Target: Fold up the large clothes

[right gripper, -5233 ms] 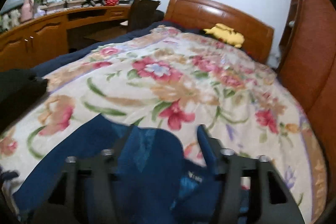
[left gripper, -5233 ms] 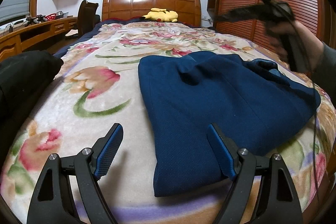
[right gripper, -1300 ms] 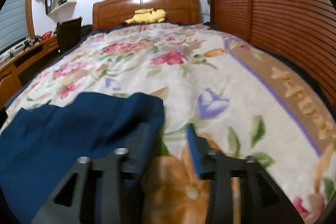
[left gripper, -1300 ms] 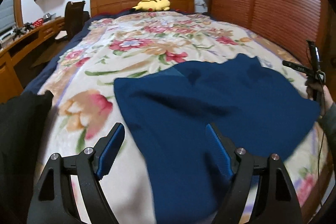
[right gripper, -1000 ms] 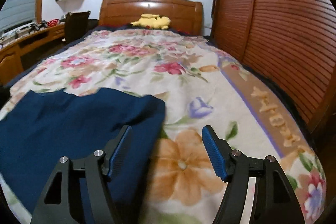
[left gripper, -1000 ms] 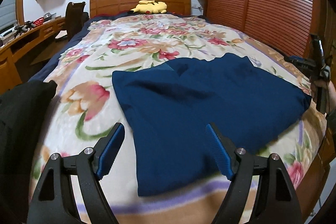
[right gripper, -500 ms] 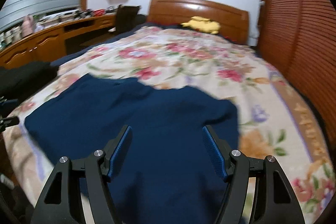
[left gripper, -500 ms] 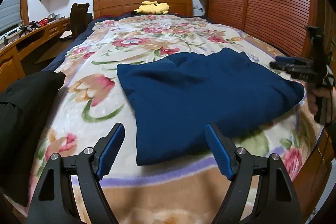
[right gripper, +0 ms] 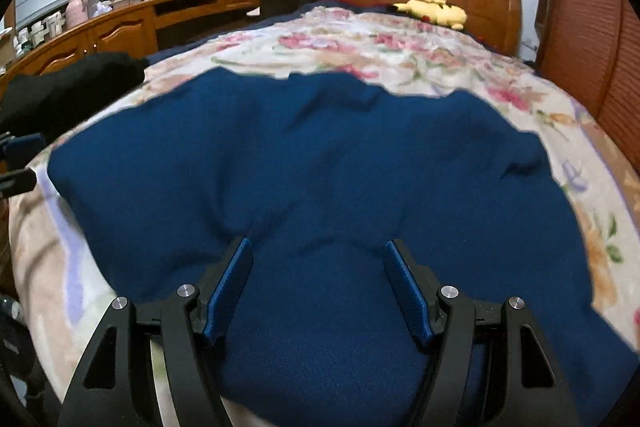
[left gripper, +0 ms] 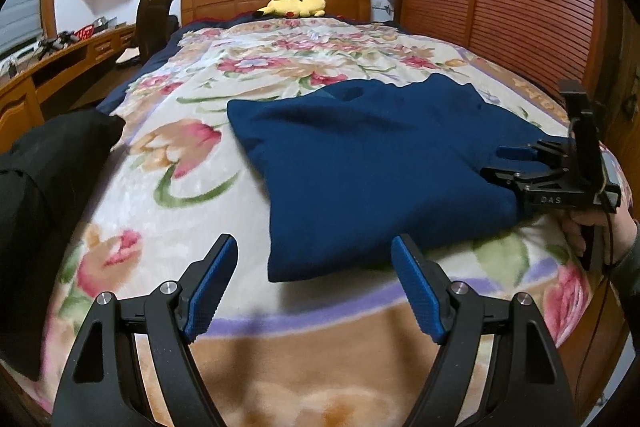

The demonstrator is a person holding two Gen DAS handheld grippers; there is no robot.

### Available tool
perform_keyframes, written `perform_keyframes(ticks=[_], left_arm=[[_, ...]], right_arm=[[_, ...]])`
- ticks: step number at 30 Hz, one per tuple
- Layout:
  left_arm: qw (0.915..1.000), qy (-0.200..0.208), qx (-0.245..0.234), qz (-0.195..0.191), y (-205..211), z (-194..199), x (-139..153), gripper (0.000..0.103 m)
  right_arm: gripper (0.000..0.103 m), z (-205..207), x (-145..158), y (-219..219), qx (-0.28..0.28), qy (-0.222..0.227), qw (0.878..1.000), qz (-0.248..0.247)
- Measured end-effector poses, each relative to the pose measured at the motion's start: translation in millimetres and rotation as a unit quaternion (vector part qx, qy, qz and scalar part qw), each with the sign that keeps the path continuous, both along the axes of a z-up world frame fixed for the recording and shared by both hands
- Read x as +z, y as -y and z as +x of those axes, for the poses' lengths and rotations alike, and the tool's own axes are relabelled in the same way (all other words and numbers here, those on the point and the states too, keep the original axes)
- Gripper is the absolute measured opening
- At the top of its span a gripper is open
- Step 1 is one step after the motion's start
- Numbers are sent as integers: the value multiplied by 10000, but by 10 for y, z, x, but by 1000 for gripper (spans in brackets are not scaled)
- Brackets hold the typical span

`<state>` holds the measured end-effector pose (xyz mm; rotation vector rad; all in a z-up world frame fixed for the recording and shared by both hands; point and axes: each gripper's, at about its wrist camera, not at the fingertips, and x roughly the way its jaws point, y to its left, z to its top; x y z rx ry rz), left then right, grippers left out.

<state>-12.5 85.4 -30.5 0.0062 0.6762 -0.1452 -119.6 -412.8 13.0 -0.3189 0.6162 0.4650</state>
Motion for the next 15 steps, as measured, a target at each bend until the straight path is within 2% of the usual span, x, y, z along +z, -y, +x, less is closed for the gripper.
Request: perform_keyframes(ticks=[3,6,8,11,15], left_arm=[[9998,-95,87,-131,-63,56,-90,80],[9994,-261,223,-43,-110,141,-216,80],[9988,-383,289,-131,-165,184,-278,80],[9975,-501,340,-377,-242,212,-310,80],[9973,-517,366,-361,-245,198,-296,80]], right_arm=[[71,-3,6,-2,-13,39,10000,-42],[71,-64,-9,-19,0,40,10000,-1],[71,-46,-33,-20,2,59,10000,29],[71,-117,-75,-31,-4,106,9999,40],[71,-125,-108,-48,7,115,9999,51]])
